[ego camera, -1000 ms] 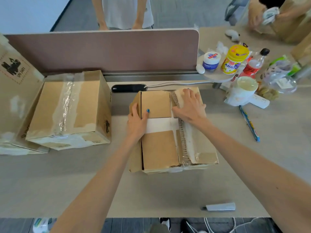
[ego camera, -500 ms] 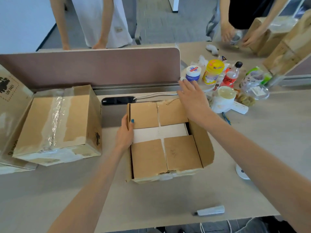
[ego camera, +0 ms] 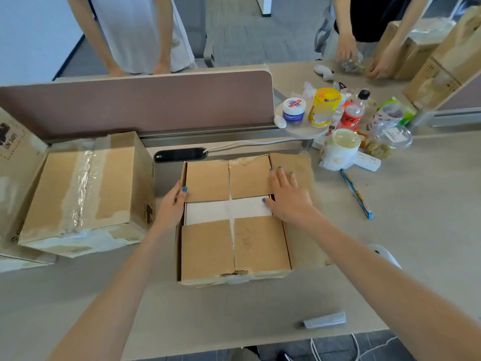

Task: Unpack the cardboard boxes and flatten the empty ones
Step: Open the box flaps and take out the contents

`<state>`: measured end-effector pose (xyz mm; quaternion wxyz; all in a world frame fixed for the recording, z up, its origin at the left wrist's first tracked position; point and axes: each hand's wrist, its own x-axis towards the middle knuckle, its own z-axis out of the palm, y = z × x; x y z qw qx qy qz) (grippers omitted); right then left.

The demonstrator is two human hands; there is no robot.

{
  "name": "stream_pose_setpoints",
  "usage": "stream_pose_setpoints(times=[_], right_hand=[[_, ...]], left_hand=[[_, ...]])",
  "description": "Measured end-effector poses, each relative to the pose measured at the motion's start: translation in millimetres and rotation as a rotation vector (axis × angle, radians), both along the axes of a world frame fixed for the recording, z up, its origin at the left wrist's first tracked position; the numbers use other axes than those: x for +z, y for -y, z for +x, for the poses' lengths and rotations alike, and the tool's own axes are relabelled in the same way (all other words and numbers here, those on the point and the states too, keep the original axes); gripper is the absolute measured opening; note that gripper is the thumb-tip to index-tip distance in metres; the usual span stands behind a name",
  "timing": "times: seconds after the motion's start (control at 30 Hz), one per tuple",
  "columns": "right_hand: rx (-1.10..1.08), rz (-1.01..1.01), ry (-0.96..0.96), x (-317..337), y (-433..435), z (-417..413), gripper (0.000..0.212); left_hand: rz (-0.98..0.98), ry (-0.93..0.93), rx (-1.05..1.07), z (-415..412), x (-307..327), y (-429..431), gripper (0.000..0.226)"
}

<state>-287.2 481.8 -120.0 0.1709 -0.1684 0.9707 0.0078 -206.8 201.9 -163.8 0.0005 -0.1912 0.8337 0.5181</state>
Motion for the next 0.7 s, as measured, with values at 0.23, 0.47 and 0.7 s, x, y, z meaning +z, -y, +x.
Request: stream_pose_setpoints(times=[0.23,0.47,0.7], right_hand=[[0.002,-0.569,0.232,-28.7,8.2,4.4,0.098],[-0.059,-0.797,0.275,-48.9,17.2,10.2,0.089],[0.019,-0.521,-0.166,-47.2,27.0,9.5,0.056]], left_hand=[[0.061,0.066,0.122,16.6,-4.2,28.0,0.048],[-0.037,0.112,0.069,17.3,-14.3,39.3,0.057],[-0.600,0.169,-0.102,21.3,-0.9,28.3,0.090]])
